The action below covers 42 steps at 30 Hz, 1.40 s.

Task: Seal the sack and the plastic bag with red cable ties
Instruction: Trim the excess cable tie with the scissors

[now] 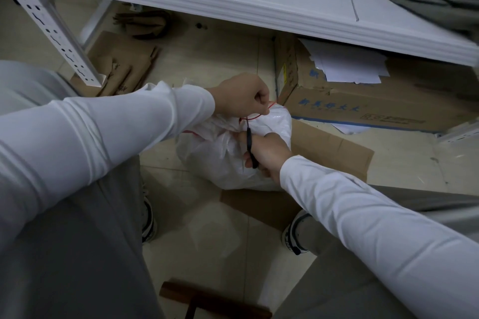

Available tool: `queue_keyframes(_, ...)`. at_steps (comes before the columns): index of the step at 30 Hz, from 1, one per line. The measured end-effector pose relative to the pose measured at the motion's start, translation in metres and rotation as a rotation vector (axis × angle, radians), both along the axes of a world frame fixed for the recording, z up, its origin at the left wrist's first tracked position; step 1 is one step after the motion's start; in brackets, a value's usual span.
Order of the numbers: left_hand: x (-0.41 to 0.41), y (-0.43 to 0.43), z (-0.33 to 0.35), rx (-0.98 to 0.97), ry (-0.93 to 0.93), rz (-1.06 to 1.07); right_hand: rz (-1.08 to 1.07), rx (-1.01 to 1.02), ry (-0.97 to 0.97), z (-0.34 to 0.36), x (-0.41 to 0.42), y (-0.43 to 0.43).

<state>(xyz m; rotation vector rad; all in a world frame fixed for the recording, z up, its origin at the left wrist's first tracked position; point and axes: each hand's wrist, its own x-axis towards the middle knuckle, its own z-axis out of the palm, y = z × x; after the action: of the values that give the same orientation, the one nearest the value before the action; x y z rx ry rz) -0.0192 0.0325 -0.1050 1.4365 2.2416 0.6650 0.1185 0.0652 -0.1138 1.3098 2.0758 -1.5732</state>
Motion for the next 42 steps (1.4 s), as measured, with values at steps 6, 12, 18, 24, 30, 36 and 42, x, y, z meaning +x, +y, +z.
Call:
queue_keyframes(6, -0.007, 0.001, -0.001, -0.010, -0.013, 0.050, 0.001, 0.045, 0.025, -0.011, 0.000, 0.004)
queue_keyframes(12, -0.025, -0.001, 0.008, 0.030, -0.102, 0.169, -0.016, -0.027, -0.042, -0.012, 0.006, 0.009)
queue_keyframes(18, -0.026, -0.003, 0.017, 0.109, -0.267, 0.250, -0.100, -0.073, -0.003, -0.004, 0.001, 0.013)
queue_keyframes(24, -0.023, -0.007, 0.034, 0.246, -0.496, 0.370, -0.179, 0.039, 0.120, 0.006, -0.010, 0.024)
queue_keyframes(30, -0.028, -0.016, 0.052, 0.339, -0.538, 0.439, -0.164, 0.162, 0.277, 0.041, -0.031, 0.030)
queue_keyframes(36, -0.046, -0.031, 0.069, 0.393, -0.534, 0.541, -0.121, 0.309, 0.370, 0.065, -0.071, 0.036)
queue_keyframes(42, -0.073, -0.051, 0.077, 0.409, -0.480, 0.643, -0.008, 0.388, 0.393, 0.092, -0.107, 0.030)
